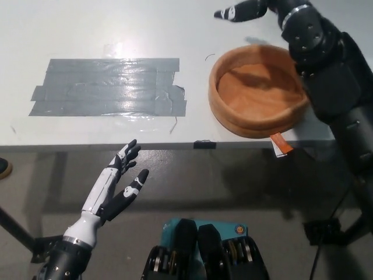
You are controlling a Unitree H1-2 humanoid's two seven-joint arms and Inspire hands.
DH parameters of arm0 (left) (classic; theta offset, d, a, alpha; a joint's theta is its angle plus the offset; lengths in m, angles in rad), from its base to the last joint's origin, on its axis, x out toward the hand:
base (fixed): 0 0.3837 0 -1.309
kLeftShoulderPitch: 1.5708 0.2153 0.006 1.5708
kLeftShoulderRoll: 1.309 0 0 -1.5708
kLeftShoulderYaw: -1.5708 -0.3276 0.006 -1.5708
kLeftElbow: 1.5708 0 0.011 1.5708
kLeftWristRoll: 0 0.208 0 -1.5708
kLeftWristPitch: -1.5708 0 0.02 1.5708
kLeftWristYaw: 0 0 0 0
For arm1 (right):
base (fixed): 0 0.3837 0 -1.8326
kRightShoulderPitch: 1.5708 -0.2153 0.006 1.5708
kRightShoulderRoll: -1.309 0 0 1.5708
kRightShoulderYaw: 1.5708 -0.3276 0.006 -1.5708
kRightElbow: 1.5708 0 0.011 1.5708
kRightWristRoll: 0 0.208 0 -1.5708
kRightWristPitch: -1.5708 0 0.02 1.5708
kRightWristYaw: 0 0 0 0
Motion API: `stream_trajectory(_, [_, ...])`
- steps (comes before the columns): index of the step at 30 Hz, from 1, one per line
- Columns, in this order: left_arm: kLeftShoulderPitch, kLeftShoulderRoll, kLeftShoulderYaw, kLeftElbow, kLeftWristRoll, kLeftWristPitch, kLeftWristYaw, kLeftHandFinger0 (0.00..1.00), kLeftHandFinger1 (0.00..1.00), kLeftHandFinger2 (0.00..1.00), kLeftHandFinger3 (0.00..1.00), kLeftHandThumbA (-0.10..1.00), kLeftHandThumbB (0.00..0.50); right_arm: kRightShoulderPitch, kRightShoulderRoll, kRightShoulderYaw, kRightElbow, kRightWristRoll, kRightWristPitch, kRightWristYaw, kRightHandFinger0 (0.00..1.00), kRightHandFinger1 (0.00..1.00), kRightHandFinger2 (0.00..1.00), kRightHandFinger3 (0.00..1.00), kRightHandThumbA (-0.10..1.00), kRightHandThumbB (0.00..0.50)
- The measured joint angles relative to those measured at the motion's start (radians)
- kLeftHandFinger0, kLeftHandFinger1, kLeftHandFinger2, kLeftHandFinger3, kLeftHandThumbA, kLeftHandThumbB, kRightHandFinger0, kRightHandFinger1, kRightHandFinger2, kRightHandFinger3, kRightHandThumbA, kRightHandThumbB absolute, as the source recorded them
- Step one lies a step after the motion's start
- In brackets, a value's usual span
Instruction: An emotional support dumpling is kept in a soft plate infront in the middle of the desk infront of the robot. The robot extends its right arm to pick up the dumpling and hands it to a person
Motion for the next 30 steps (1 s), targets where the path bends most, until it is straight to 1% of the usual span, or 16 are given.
stream_trajectory(1, [0.000, 0.000, 0.000, 0.000, 0.000, 0.000, 0.000, 1.00, 1.00, 1.00, 1.00, 0.70, 0.258, 0.012, -0.002, -0.002, -0.028, 0.000, 0.002, 0.000, 1.00, 1.00, 1.00, 1.00, 0.92, 0.479])
stream_trajectory(2, [0.000, 0.000, 0.000, 0.000, 0.000, 0.001, 0.000, 1.00, 1.00, 1.00, 1.00, 0.70, 0.258, 0.030, -0.003, -0.005, -0.068, 0.000, 0.006, 0.001, 1.00, 1.00, 1.00, 1.00, 0.92, 0.479])
stream_trajectory(3, [0.000, 0.000, 0.000, 0.000, 0.000, 0.002, 0.000, 1.00, 1.00, 1.00, 1.00, 0.69, 0.249, 0.048, -0.004, -0.007, -0.104, 0.000, 0.009, 0.002, 1.00, 1.00, 1.00, 1.00, 0.88, 0.472])
stream_trajectory(5, [0.000, 0.000, 0.000, 0.000, 0.000, 0.002, 0.000, 1.00, 1.00, 1.00, 1.00, 0.68, 0.237, 0.094, -0.004, -0.012, -0.182, 0.000, 0.018, 0.005, 1.00, 1.00, 1.00, 1.00, 0.94, 0.467])
stream_trajectory(6, [0.000, 0.000, 0.000, 0.001, 0.000, 0.002, 0.000, 1.00, 1.00, 1.00, 1.00, 0.68, 0.235, 0.112, -0.004, -0.012, -0.216, 0.000, 0.022, 0.006, 1.00, 1.00, 1.00, 1.00, 0.95, 0.466])
stream_trajectory(7, [0.000, 0.000, 0.000, 0.001, 0.000, 0.002, 0.000, 1.00, 1.00, 1.00, 1.00, 0.68, 0.232, 0.138, -0.004, -0.012, -0.253, 0.000, 0.026, 0.008, 1.00, 1.00, 1.00, 1.00, 0.98, 0.456])
stream_trajectory(8, [0.000, 0.000, -0.001, 0.001, 0.000, 0.002, 0.000, 1.00, 1.00, 1.00, 1.00, 0.69, 0.231, 0.166, -0.004, -0.012, -0.291, 0.000, 0.031, 0.010, 1.00, 1.00, 1.00, 1.00, 1.00, 0.439])
stream_trajectory(9, [0.000, 0.000, -0.001, 0.002, 0.000, 0.002, 0.000, 1.00, 1.00, 1.00, 1.00, 0.69, 0.232, 0.188, -0.004, -0.012, -0.320, 0.000, 0.034, 0.013, 1.00, 1.00, 1.00, 1.00, 0.97, 0.400])
stream_trajectory(10, [0.000, 0.000, -0.001, 0.002, 0.000, 0.002, 0.000, 1.00, 1.00, 1.00, 1.00, 0.69, 0.239, 0.218, -0.004, -0.012, -0.353, 0.000, 0.039, 0.016, 1.00, 1.00, 1.00, 1.00, 0.95, 0.380])
stream_trajectory(11, [0.000, 0.000, -0.001, 0.003, 0.000, 0.002, 0.000, 1.00, 1.00, 1.00, 1.00, 0.69, 0.250, 0.249, -0.004, -0.012, -0.393, 0.000, 0.044, 0.018, 1.00, 1.00, 1.00, 1.00, 0.94, 0.348])
stream_trajectory(13, [0.000, 0.000, -0.001, 0.006, 0.000, 0.002, 0.000, 1.00, 1.00, 1.00, 1.00, 0.69, 0.253, 0.325, -0.003, -0.011, -0.473, 0.001, 0.052, 0.022, 1.00, 1.00, 1.00, 1.00, 0.93, 0.323])
stream_trajectory(15, [0.000, 0.000, -0.001, 0.008, 0.000, 0.002, 0.000, 1.00, 1.00, 1.00, 1.00, 0.69, 0.252, 0.393, -0.003, -0.011, -0.535, 0.001, 0.055, 0.024, 1.00, 1.00, 1.00, 1.00, 0.93, 0.317])
stream_trajectory(17, [0.001, 0.000, -0.001, 0.011, 0.000, 0.002, 0.000, 0.98, 1.00, 1.00, 1.00, 0.70, 0.253, 0.466, -0.002, -0.011, -0.599, 0.002, 0.061, 0.026, 1.00, 1.00, 1.00, 1.00, 1.00, 0.316])
stream_trajectory(25, [0.004, 0.000, -0.002, 0.028, 0.000, 0.002, 0.000, 0.98, 1.00, 1.00, 1.00, 0.69, 0.261, 0.838, 0.001, -0.011, -0.897, 0.006, 0.061, 0.026, 1.00, 1.00, 1.00, 1.00, 1.00, 0.298])
stream_trajectory(28, [0.010, 0.000, -0.001, 0.028, -0.001, -0.002, 0.000, 0.97, 1.00, 1.00, 1.00, 0.69, 0.263, 0.982, 0.004, -0.014, -1.012, 0.022, 0.026, 0.021, 1.00, 1.00, 1.00, 1.00, 0.99, 0.294])
stream_trajectory(30, [0.016, 0.000, -0.001, 0.028, -0.001, -0.005, 0.000, 0.97, 1.00, 1.00, 1.00, 0.69, 0.258, 1.038, 0.009, -0.018, -1.048, 0.036, -0.006, 0.017, 1.00, 1.00, 1.00, 1.00, 0.97, 0.284])
